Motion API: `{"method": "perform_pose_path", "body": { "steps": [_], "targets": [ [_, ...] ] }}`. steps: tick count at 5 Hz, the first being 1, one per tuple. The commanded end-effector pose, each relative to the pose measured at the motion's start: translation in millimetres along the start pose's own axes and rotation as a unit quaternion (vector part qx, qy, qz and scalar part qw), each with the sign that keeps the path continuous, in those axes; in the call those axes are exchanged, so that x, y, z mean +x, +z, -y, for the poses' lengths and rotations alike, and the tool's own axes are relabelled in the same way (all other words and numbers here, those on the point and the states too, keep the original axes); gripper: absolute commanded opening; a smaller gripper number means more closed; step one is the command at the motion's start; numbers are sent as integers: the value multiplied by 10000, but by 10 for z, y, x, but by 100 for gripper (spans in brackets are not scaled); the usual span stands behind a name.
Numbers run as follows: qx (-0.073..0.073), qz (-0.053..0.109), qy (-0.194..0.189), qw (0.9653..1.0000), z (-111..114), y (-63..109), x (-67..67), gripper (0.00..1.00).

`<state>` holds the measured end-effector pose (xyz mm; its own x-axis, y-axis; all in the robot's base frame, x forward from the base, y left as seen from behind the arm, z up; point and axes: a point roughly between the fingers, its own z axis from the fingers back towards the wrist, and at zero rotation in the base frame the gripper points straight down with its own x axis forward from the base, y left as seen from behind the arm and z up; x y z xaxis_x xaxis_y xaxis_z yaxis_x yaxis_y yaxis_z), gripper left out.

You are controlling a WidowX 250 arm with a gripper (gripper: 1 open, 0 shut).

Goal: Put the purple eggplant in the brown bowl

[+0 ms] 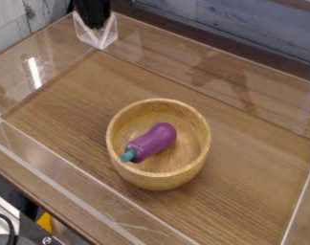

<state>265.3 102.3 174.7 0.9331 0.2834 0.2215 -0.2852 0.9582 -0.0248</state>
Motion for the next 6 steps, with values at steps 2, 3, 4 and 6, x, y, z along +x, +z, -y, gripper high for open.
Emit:
{"method": "perform_pose_path", "body": {
  "steps": [2, 3, 4, 6],
  "targets": [
    [-43, 245, -192, 9995, -7, 146, -58, 100],
    [-59, 326, -170, 9993, -68, 70, -11, 0],
    [-85, 467, -186, 9987, -163, -26, 57, 0],
    [-78, 915, -217, 9955, -172, -112, 122, 100]
  ]
}}
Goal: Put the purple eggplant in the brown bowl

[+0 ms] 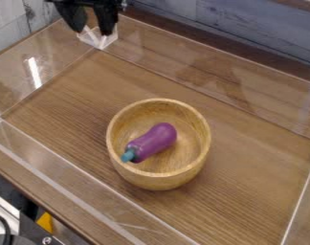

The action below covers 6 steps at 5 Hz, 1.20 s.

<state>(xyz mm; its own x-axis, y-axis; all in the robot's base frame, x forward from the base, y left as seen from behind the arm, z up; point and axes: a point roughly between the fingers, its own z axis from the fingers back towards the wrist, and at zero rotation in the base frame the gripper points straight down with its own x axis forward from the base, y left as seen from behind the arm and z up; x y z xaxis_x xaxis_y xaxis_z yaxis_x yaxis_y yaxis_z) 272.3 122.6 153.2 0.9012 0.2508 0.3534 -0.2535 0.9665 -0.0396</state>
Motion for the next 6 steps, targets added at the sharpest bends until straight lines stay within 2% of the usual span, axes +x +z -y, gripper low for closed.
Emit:
{"method": "perform_pose_path", "body": {
  "steps": [1, 6],
  "targets": [
    [-14, 253, 23, 9997, 7, 87, 146, 100],
    [67, -57, 151, 9998, -140, -189, 132, 100]
  ]
}}
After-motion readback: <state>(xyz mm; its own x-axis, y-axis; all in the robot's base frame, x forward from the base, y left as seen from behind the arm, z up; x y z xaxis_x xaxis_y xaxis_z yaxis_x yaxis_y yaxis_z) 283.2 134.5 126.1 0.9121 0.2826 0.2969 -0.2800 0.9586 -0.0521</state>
